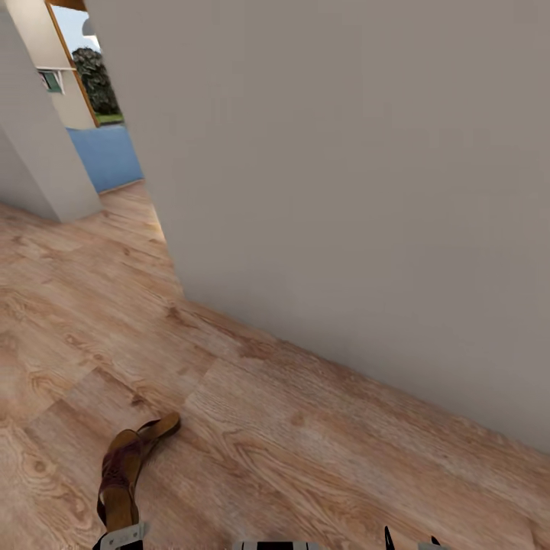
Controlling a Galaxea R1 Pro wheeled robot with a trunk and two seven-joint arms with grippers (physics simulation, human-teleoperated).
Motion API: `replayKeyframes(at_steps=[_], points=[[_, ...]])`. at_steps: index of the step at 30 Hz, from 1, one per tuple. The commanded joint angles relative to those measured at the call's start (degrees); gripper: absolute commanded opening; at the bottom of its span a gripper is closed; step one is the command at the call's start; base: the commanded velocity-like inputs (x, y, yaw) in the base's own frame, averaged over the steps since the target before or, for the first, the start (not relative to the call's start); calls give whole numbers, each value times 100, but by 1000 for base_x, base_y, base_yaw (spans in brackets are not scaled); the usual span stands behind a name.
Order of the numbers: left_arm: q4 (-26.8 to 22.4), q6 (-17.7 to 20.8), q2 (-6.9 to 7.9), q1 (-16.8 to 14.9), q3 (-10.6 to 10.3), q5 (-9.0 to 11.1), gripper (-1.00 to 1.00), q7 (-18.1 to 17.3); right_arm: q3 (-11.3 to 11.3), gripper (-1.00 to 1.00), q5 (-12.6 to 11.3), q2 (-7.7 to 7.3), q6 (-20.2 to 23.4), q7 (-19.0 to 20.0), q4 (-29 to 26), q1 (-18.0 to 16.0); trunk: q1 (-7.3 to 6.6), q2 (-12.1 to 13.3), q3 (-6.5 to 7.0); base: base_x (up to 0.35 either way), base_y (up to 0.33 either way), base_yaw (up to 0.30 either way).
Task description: Pick up the two gym shoes and the two sandals from the corridor floor and place them onto the hallstand (shoe rack) in the corridor, making sure they are on the rack and not on the floor. Arrange them so the two gym shoes are next to each other and the two sandals are next to each other.
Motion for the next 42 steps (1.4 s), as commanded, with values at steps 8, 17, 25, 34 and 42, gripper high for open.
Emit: replayKeyframes(at_steps=[8, 17, 25, 34, 42], points=[[5, -21, 8, -4, -13, 39, -100, 9, 18, 100, -40, -1, -18, 13, 8, -1, -1, -1, -44, 0, 0, 239], [5, -21, -3, -4, -12, 40, -100, 9, 16, 100, -40, -1, -19, 6, 5, -1, -1, -1, -89, 0, 0, 239], [5, -21, 2, -4, -12, 40, -100, 10, 17, 100, -40, -1, -23, 5, 0, -1, -1, -1, -122, 0, 0, 251], [5, -21, 4, -4, -12, 40, -100, 10, 16, 100, -39, -1, -25, 5, 0, -1, -1, -1, -153, 0, 0, 261], [5, -21, 10, -4, -12, 40, -100, 12, 23, 100, -40, 6, -25, 5, 0, -1, -1, -1, -159, 0, 0, 275]])
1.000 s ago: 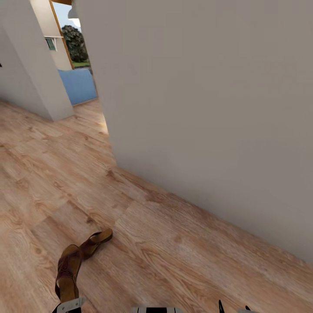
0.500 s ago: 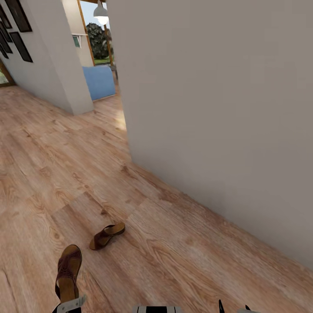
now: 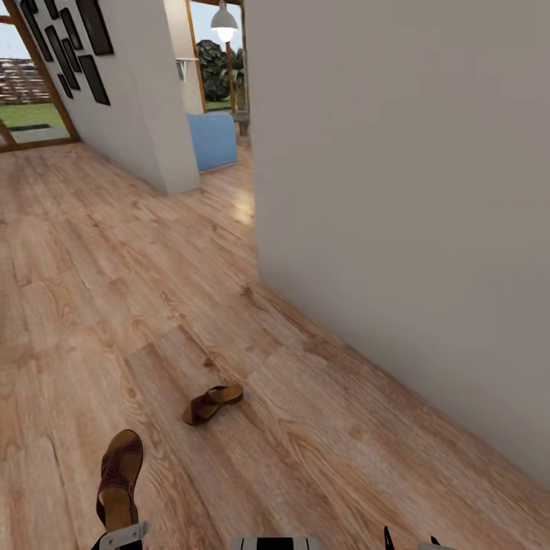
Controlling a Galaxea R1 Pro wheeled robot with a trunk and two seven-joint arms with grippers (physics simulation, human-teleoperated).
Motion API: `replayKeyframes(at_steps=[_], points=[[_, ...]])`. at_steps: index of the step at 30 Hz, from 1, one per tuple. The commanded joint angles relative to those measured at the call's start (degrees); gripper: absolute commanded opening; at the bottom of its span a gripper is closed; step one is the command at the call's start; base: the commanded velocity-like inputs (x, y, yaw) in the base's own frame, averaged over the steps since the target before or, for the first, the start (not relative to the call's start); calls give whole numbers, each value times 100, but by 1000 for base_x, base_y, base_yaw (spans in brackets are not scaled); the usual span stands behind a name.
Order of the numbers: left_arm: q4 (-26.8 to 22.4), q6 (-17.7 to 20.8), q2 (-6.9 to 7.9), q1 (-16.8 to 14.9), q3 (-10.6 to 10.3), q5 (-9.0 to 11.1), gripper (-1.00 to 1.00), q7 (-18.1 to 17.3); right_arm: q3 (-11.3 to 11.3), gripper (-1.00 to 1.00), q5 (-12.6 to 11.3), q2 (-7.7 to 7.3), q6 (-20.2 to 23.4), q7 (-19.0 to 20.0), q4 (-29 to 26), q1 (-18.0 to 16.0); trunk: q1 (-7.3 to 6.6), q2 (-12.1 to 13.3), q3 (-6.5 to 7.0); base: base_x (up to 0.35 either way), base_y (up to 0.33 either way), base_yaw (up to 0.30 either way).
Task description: Pick up the two gym shoes and the two sandals from the corridor floor and place them onto the hallstand (shoe rack) in the corridor, making sure they are on the rack and not on the floor. Arrange them so the two gym shoes are next to each other and the two sandals are next to each other.
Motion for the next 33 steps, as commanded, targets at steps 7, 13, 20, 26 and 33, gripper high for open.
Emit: replayKeyframes(at_steps=[7, 13, 20, 26, 33], points=[[5, -16, 1, -5, -19, 37, -100, 9, 12, 100, -40, 1, -17, 8, 1, -1, -1, -1, -4, 0, 0, 280], [5, -16, 2, -4, -19, 37, -100, 7, 9, 100, -40, 0, -17, 8, 1, -1, -1, -1, -4, 0, 0, 280], [5, -16, 2, -5, -16, 37, -100, 10, 11, 100, -40, 1, -18, 8, 1, -1, -1, -1, -4, 0, 0, 280], [5, -16, 2, -4, -19, 37, -100, 8, 12, 100, -40, 0, -19, 8, 1, -1, -1, -1, -4, 0, 0, 280], [5, -16, 2, -4, -19, 37, -100, 7, 7, 100, -40, 0, -19, 8, 1, -1, -1, -1, -4, 0, 0, 280]])
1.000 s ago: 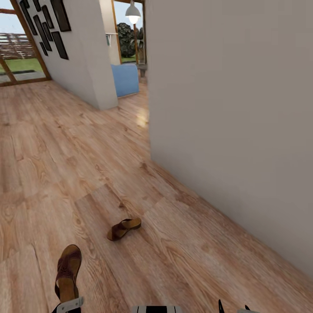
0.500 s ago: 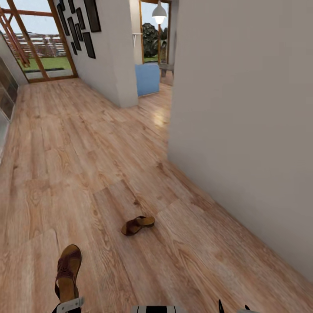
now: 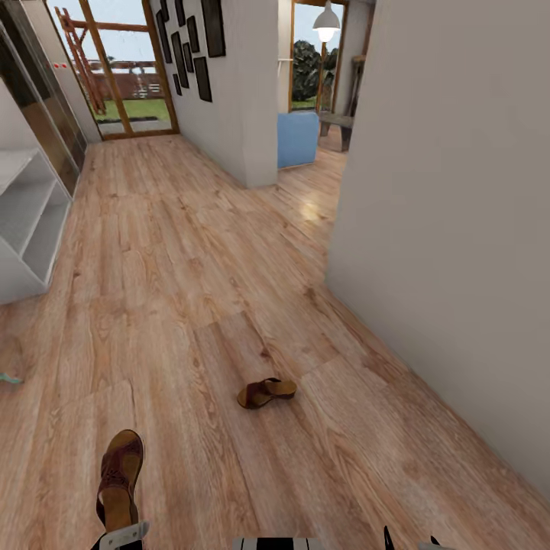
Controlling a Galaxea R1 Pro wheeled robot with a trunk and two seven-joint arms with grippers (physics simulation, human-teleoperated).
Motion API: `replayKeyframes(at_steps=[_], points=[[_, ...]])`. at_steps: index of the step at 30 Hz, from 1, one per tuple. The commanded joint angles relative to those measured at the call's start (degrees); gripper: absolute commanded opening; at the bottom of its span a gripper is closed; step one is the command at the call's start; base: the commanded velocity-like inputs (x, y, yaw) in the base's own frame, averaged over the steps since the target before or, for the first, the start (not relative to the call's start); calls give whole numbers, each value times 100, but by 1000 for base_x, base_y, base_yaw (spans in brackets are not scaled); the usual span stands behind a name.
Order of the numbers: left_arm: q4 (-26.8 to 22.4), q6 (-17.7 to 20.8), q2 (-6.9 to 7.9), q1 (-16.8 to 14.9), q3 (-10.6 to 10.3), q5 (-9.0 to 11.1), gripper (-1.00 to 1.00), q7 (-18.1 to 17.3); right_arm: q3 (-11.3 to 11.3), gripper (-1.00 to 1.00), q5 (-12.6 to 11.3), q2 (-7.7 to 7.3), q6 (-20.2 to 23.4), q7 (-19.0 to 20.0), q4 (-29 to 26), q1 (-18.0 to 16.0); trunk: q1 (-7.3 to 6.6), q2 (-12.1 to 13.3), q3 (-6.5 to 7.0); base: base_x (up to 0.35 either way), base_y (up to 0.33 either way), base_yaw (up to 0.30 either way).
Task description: Pick up the two gym shoes and the two sandals from the corridor floor and place them onto the hallstand (shoe rack) in the corridor, making sure they are on the rack and not on the floor. Arrange them so the two gym shoes are next to each other and the two sandals are next to each other.
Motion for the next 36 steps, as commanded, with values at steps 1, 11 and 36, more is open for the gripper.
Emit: replayKeyframes(at_steps=[1, 11, 36], points=[[5, -16, 2, -4, -19, 37, -100, 8, 11, 100, -40, -1, -17, 8, 1, -1, -1, -1, -4, 0, 0, 280], [5, -16, 2, -5, -19, 37, -100, 7, 15, 100, -40, -1, -16, 8, 1, -1, -1, -1, -4, 0, 0, 280], [5, -16, 2, -6, -19, 37, -100, 7, 20, 100, -32, 0, -17, -503, -8, -1, -1, -1, -4, 0, 0, 282]])
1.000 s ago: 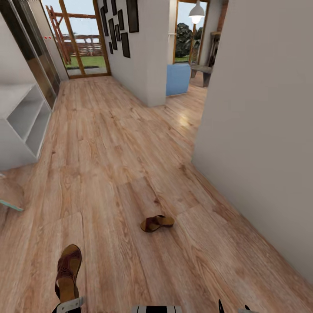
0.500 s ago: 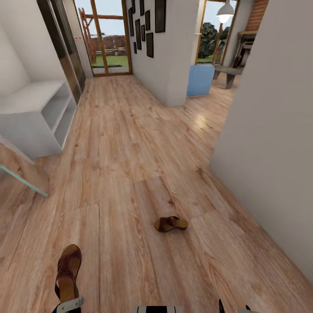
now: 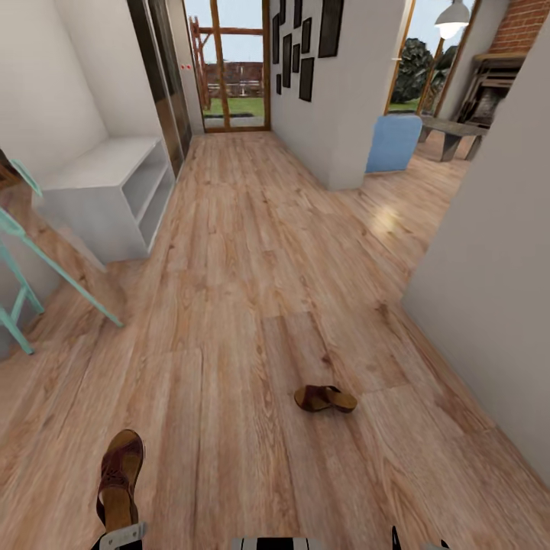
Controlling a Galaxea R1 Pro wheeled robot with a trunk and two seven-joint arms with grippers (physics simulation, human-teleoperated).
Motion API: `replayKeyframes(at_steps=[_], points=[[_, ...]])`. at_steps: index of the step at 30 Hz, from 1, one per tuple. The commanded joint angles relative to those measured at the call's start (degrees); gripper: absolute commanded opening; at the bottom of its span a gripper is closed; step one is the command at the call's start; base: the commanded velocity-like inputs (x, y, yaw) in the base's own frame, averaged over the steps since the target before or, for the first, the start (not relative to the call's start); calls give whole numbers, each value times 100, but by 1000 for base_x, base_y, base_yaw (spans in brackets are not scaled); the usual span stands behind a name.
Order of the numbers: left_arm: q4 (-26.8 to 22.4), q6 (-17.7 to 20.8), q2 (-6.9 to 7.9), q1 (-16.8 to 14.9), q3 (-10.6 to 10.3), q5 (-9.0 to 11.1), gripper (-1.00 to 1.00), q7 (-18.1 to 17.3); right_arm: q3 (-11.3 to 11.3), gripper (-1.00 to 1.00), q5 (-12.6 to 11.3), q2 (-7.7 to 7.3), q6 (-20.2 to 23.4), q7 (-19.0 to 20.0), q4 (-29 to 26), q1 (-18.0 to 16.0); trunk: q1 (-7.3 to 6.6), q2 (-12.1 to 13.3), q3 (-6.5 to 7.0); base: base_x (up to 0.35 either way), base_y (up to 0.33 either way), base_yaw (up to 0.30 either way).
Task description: Pick up the two gym shoes and the two sandals from the corridor floor and place them onto the hallstand (shoe rack) in the corridor, making sure they are on the rack and not on the floor. Arrange them so the two gym shoes are next to each other and the two sandals are next to each other.
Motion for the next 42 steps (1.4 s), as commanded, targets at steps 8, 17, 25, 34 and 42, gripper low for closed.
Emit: replayKeyframes(at_steps=[8, 17, 25, 34, 42], points=[[5, -16, 2, -2, -19, 37, -100, 10, 39, 100, -48, -3, -13, 15, 1, -1, -1, -1, -4, 0, 0, 282], [5, -16, 2, -2, -19, 37, -100, 8, 20, 100, -48, -4, -12, 2, -5, -1, -1, -1, -4, 0, 0, 283], [5, -16, 2, -2, -19, 37, -100, 8, 19, 100, -51, -1, -12, 2, -11, -1, -1, -1, -4, 0, 0, 155], [5, -16, -10, -2, -19, 30, -100, 8, 31, 100, -48, -1, -12, 14, -8, -1, -1, -1, -4, 0, -23, 4], [5, -16, -16, -2, -19, 24, -100, 8, 8, 100, -48, -2, -12, 6, -8, -1, -1, -1, -4, 0, -251, 0]])
